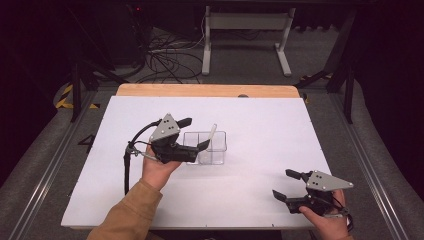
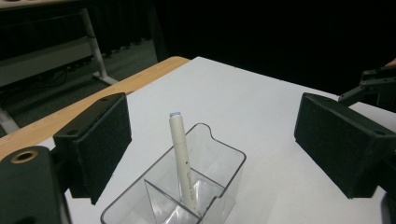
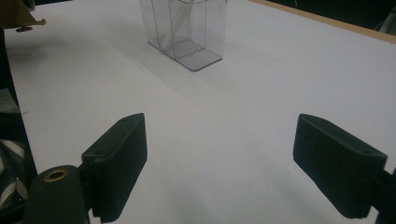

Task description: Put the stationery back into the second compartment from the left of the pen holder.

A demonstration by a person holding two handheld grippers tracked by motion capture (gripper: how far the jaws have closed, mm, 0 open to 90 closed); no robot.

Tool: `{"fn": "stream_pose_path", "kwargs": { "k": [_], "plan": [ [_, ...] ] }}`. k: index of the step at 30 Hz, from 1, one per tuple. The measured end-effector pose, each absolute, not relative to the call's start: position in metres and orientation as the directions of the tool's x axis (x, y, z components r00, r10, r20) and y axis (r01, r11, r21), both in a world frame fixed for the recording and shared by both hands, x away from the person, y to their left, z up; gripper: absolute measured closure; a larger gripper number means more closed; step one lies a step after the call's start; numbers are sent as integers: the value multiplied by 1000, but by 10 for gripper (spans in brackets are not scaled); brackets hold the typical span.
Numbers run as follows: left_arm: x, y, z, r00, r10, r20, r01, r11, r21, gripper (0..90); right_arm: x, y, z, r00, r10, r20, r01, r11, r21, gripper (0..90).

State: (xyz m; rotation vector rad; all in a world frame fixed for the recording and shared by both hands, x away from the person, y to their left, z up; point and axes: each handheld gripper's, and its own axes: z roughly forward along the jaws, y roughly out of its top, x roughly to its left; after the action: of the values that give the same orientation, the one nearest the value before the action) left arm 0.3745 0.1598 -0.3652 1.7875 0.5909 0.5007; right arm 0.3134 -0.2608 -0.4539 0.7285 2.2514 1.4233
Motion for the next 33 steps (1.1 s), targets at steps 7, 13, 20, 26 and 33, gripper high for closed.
{"fn": "stream_pose_path", "kwargs": {
  "k": [7, 13, 20, 26, 33],
  "plan": [
    [362, 180, -368, 779, 627, 16, 152, -213, 965, 94, 318, -255, -453, -805, 591, -43, 216, 360, 908, 186],
    [347, 203, -376, 765, 644, 25, 158, -224, 962, 90, 318, -253, -453, -810, 586, -40, 214, 359, 909, 183],
    [333, 228, -387, 749, 662, 25, 177, -235, 956, 77, 319, -252, -455, -807, 589, -43, 216, 361, 907, 171],
    [319, 243, -396, 741, 671, 37, 194, -266, 944, 69, 319, -250, -455, -805, 591, -42, 216, 358, 909, 161],
    [308, 258, -409, 729, 683, 46, 217, -295, 930, 63, 319, -249, -455, -805, 592, -37, 216, 351, 911, 143]
  ]
}}
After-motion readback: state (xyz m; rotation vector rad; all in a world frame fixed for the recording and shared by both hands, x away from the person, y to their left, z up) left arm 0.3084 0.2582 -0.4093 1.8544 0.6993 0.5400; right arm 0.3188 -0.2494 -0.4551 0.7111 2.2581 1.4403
